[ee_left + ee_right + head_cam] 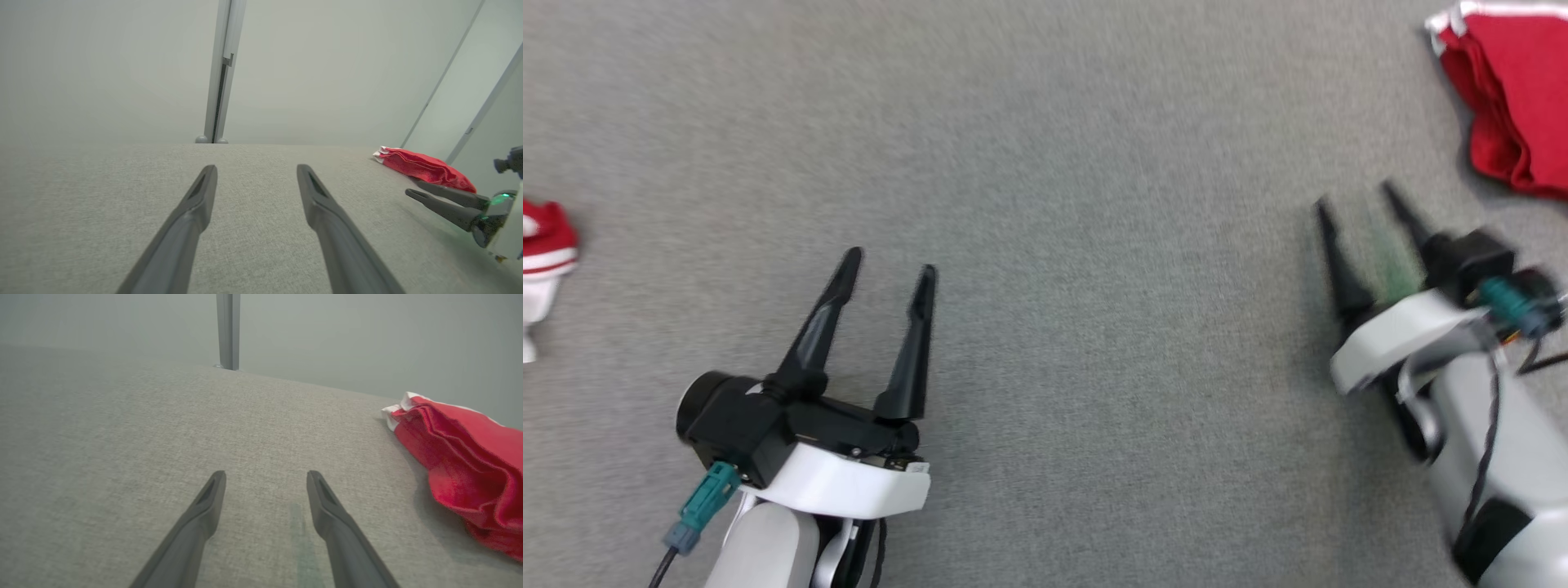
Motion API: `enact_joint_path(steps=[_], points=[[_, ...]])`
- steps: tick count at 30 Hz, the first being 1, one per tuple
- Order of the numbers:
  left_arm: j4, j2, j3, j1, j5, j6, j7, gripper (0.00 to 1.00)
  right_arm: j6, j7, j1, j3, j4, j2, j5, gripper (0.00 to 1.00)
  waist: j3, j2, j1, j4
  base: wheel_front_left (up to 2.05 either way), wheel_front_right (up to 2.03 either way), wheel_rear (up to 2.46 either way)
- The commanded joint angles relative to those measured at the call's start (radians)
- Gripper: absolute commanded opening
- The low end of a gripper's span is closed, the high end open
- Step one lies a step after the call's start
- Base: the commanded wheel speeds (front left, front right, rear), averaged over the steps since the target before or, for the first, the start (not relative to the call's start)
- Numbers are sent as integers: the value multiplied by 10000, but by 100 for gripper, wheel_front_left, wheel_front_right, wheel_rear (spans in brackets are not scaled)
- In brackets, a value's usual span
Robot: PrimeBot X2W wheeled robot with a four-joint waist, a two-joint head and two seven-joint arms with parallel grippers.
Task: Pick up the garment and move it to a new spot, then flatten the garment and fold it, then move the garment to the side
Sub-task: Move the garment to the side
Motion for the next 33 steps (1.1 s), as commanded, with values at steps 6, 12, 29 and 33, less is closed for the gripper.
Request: enact_joint_path(steps=[6, 12, 29, 33], points=[[556, -314, 907, 619, 186, 337, -16, 100, -19, -99, 2040, 163, -1935, 819, 770, 100, -2194, 0, 0, 1087, 0, 0, 0], [575, -430, 1413, 1507, 422, 441, -16, 100, -19, -96, 3959, -421, -3760, 1375, 436, 100, -3381, 0, 0, 1308, 0, 0, 0], [426, -464, 1810, 4558, 1179, 1133, -16, 100, -18, -79, 8317, -2021, -6452, 1797, -855, 100, -5182, 0, 0, 1255, 0, 0, 0], [501, -466, 1796, 4515, 1144, 1219, -16, 100, -16, -80, 8478, -2122, -6541, 1835, -865, 100, -5229, 0, 0, 1226, 0, 0, 0]])
